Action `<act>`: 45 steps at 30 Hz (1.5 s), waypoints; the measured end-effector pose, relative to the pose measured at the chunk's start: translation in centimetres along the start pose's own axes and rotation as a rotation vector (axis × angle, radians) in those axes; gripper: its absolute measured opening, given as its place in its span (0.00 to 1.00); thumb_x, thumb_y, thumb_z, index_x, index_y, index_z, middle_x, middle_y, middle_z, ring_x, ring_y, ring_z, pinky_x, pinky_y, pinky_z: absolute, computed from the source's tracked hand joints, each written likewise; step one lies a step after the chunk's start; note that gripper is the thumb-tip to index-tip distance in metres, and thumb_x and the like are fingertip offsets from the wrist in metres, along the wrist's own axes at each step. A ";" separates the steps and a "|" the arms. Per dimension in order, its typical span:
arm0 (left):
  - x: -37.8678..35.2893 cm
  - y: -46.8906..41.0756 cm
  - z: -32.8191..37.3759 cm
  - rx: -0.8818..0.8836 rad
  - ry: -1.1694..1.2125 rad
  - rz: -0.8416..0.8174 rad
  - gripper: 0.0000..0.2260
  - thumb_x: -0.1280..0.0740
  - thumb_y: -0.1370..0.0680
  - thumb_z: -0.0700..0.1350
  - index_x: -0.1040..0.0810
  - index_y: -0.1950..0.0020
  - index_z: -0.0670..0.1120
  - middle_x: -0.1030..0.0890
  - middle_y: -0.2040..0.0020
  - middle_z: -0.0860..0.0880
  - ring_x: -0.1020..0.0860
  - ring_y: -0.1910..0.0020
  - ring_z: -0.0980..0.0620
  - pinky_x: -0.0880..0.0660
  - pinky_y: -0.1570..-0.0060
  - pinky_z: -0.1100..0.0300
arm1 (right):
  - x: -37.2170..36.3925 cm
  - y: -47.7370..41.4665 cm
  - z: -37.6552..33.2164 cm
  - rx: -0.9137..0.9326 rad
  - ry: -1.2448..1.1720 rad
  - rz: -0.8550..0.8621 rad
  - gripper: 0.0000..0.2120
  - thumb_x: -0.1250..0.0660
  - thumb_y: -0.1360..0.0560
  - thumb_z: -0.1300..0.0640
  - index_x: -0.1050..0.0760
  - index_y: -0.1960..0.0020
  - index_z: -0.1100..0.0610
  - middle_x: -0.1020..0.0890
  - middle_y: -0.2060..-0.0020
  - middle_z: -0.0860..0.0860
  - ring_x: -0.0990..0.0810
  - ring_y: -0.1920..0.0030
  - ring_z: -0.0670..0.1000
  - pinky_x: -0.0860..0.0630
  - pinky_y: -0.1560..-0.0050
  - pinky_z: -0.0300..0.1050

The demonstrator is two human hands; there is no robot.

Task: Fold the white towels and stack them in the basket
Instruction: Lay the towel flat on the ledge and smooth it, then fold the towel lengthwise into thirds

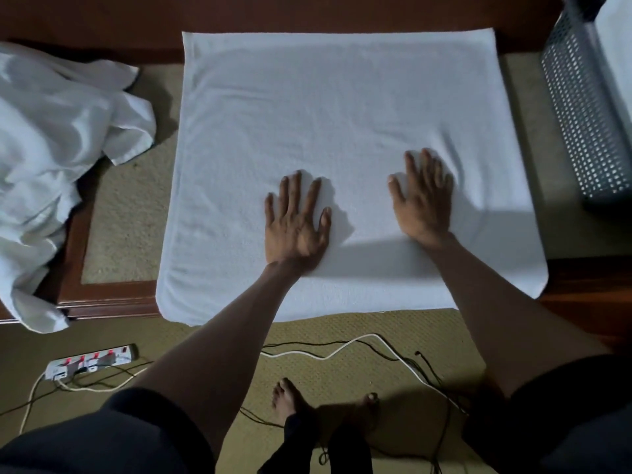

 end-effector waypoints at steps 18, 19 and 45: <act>-0.3 0.2 -0.5 -0.013 0.037 -0.080 0.28 0.54 0.15 0.63 0.52 0.16 0.58 0.53 0.15 0.47 0.54 0.17 0.44 0.56 0.20 0.41 | 2.6 12.3 1.8 0.142 0.011 -0.036 0.28 0.48 0.16 0.41 0.39 0.20 0.52 0.39 0.20 0.56 0.43 0.20 0.56 0.44 0.24 0.61; -0.3 0.8 -0.8 -0.008 0.043 -0.095 0.28 0.54 0.15 0.63 0.53 0.16 0.58 0.54 0.15 0.48 0.54 0.17 0.45 0.56 0.20 0.41 | 3.1 12.7 3.5 0.103 0.030 0.015 0.27 0.47 0.16 0.42 0.37 0.21 0.53 0.37 0.21 0.57 0.41 0.21 0.57 0.42 0.25 0.61; -10.8 21.8 -7.8 1.354 2.190 0.392 0.35 0.42 0.25 0.75 0.27 0.39 0.45 0.23 0.42 0.44 0.24 0.49 0.44 0.27 0.41 0.49 | -6.9 24.5 12.8 -1.586 -1.518 -0.116 0.39 0.55 0.20 0.29 0.44 0.19 0.55 0.32 0.25 0.59 0.34 0.25 0.59 0.43 0.22 0.60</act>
Point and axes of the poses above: each hand's wrist, its own y-axis away from the middle knuckle, its own x-axis out of the back of the hand, z = x × y, the point moved 7 cm from there along -y, towards the middle knuckle
